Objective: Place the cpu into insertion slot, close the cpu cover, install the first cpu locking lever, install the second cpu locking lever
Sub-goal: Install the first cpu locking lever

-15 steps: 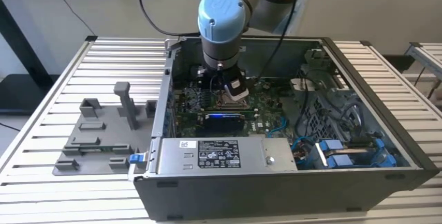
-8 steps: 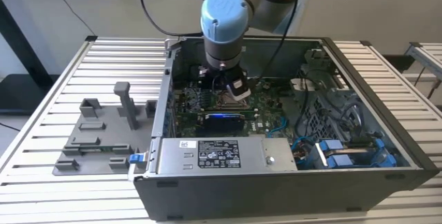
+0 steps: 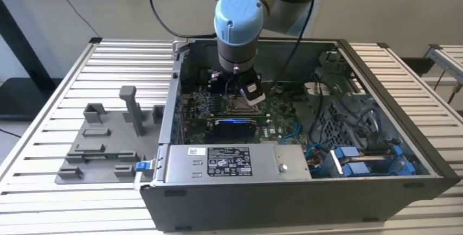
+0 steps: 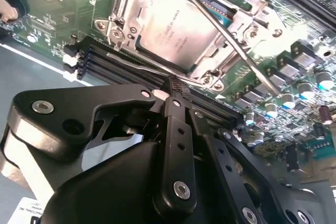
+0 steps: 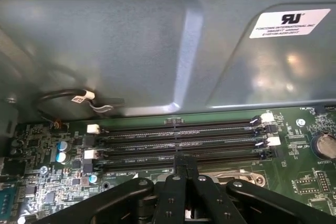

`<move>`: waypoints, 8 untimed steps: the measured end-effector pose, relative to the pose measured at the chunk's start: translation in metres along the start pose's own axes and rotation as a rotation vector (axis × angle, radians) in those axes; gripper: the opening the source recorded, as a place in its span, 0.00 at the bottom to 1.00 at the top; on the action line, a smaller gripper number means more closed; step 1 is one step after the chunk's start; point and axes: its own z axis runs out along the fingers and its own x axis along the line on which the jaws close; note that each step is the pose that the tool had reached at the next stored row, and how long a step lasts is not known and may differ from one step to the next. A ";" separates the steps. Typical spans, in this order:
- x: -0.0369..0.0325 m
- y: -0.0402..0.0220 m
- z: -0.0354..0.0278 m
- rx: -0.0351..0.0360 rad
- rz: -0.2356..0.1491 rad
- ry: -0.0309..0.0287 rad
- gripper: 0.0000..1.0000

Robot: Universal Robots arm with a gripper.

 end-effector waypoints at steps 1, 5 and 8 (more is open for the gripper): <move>-0.0008 0.0001 0.0002 0.0000 0.000 0.0000 0.11; -0.0039 0.0002 0.0008 0.0002 0.000 0.0001 0.11; -0.0041 0.0003 0.0008 0.0005 0.000 0.0001 0.11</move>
